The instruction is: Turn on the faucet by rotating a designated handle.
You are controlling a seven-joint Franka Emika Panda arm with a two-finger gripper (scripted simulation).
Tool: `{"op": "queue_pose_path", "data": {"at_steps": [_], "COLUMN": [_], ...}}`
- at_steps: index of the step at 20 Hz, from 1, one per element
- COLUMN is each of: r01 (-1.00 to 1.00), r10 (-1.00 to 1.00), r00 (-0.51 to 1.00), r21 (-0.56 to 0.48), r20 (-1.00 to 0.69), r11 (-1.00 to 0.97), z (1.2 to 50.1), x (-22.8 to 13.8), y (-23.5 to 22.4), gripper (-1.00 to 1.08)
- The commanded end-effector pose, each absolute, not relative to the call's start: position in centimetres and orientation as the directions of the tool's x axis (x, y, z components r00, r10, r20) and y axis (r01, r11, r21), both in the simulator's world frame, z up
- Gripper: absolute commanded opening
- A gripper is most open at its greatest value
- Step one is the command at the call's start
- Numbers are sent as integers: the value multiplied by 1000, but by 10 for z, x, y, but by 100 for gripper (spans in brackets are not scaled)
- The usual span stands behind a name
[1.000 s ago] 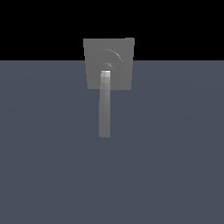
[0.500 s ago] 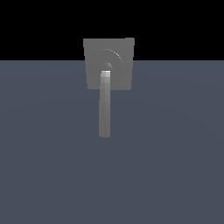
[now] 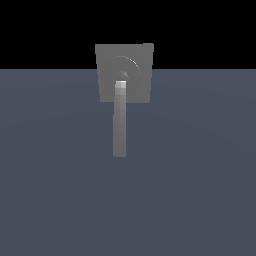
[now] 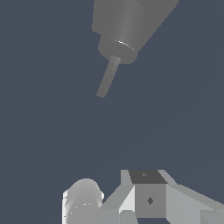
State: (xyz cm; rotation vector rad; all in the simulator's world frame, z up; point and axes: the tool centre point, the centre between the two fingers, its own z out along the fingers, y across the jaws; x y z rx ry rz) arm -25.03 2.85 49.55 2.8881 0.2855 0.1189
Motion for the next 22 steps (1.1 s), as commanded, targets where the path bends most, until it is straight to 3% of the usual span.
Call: {"op": "queue_pose_path", "data": {"at_steps": [1, 13, 18, 22], "r01": [221, 399, 453, 495], "r10": [254, 515, 539, 501], "r00": [965, 850, 796, 753], "r21": [322, 769, 861, 869], "r20": [64, -107, -275, -427], "r11": [-921, -499, -231, -3], "z": [503, 559, 582, 598], "x": [-249, -242, -239, -236], "y": [27, 39, 57, 77], "gripper": [-100, -100, -100, -100]}}
